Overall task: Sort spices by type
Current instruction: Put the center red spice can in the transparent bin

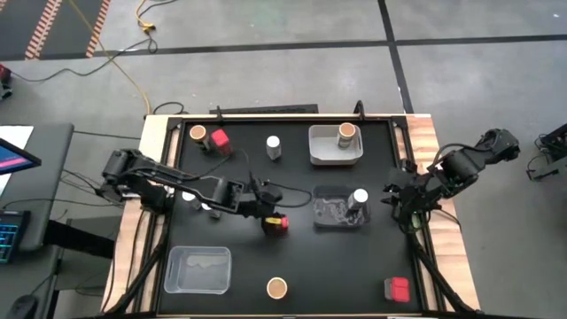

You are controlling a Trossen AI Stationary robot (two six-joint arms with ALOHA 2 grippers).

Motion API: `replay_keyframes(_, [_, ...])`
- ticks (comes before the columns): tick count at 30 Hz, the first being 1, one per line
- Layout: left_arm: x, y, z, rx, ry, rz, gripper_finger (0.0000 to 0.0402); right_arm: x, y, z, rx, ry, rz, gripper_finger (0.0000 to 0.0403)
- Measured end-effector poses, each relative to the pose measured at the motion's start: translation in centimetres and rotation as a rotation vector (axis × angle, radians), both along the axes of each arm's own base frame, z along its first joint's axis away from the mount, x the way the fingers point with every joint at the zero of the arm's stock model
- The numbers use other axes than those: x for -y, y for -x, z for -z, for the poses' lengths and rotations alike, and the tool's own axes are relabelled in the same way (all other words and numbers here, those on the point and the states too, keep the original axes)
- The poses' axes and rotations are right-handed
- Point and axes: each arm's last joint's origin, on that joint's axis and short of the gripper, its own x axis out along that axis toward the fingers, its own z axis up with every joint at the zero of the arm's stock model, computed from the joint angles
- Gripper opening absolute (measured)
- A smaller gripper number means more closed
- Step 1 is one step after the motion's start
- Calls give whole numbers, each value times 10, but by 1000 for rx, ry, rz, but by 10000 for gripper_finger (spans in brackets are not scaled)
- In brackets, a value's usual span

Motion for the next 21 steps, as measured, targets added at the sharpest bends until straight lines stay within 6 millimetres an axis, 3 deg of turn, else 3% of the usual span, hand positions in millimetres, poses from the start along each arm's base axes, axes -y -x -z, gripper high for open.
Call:
replay_keyframes(9, [-6,-7,12,-25,3,-63,256,0,-1,0,8,-19,27,184])
replay_keyframes(15, [-21,-7,12,-42,2,-103,324,0,-1,0,14,-46,74,184])
replay_keyframes(21, [-23,-8,12,-42,-6,-93,383,0,-1,0,17,-64,105,184])
